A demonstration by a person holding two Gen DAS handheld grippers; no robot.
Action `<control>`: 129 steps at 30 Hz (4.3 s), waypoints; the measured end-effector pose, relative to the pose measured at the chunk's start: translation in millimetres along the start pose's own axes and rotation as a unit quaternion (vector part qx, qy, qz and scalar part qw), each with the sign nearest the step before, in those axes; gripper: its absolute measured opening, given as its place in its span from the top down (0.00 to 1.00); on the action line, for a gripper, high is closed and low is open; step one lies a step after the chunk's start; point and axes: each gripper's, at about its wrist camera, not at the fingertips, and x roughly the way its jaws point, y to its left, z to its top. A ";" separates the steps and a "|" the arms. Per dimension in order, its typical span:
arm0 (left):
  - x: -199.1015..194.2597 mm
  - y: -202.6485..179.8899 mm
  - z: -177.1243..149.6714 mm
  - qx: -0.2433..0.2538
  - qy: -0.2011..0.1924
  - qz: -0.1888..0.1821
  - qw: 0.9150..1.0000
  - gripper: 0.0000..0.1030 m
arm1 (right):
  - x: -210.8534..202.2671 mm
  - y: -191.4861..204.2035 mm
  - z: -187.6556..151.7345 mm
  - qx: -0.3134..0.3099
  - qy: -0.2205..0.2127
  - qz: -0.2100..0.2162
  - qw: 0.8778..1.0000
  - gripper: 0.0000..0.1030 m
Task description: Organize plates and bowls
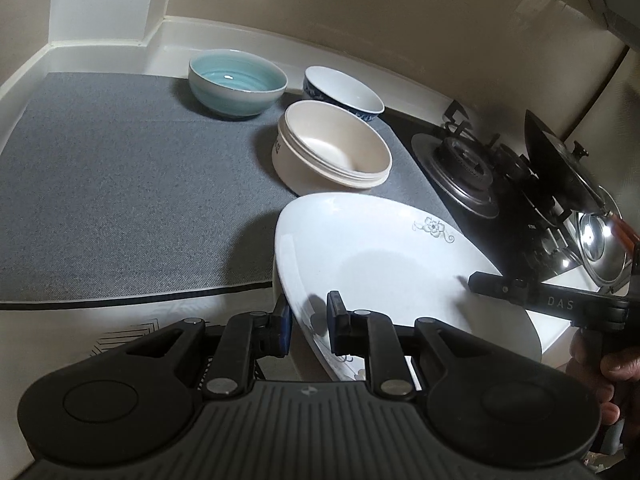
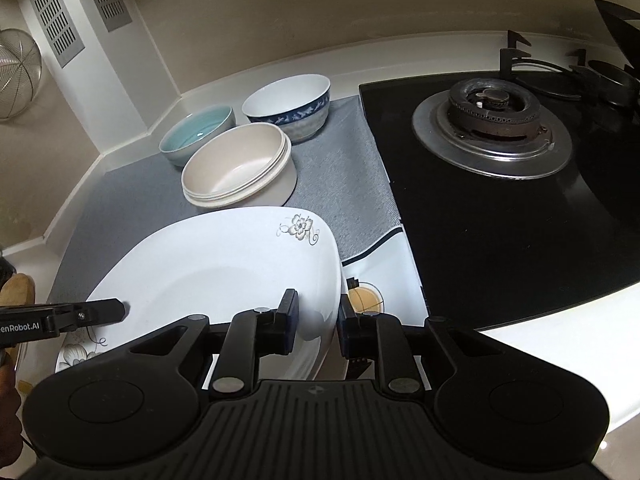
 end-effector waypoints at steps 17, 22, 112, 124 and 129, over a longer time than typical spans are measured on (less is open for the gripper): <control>2.3 -21.1 4.0 0.079 0.012 0.042 0.996 0.70 | 0.0 -0.8 -3.4 0.006 -0.003 0.000 1.000 0.79; 4.5 -20.4 1.3 0.077 0.014 0.044 0.996 0.67 | 0.1 -2.0 -4.3 0.008 -0.005 0.001 1.000 0.79; 11.9 -6.9 -13.3 -0.131 0.050 0.051 0.989 0.62 | 38.2 -5.3 31.4 -0.056 0.160 0.041 0.985 0.57; 18.0 -20.1 -21.6 -0.180 0.040 0.071 0.980 0.53 | 44.9 -12.8 38.2 -0.085 0.180 0.088 0.976 0.53; 17.9 -22.2 -22.4 -0.186 0.033 0.079 0.979 0.53 | 48.6 -15.1 39.3 -0.095 0.183 0.105 0.973 0.52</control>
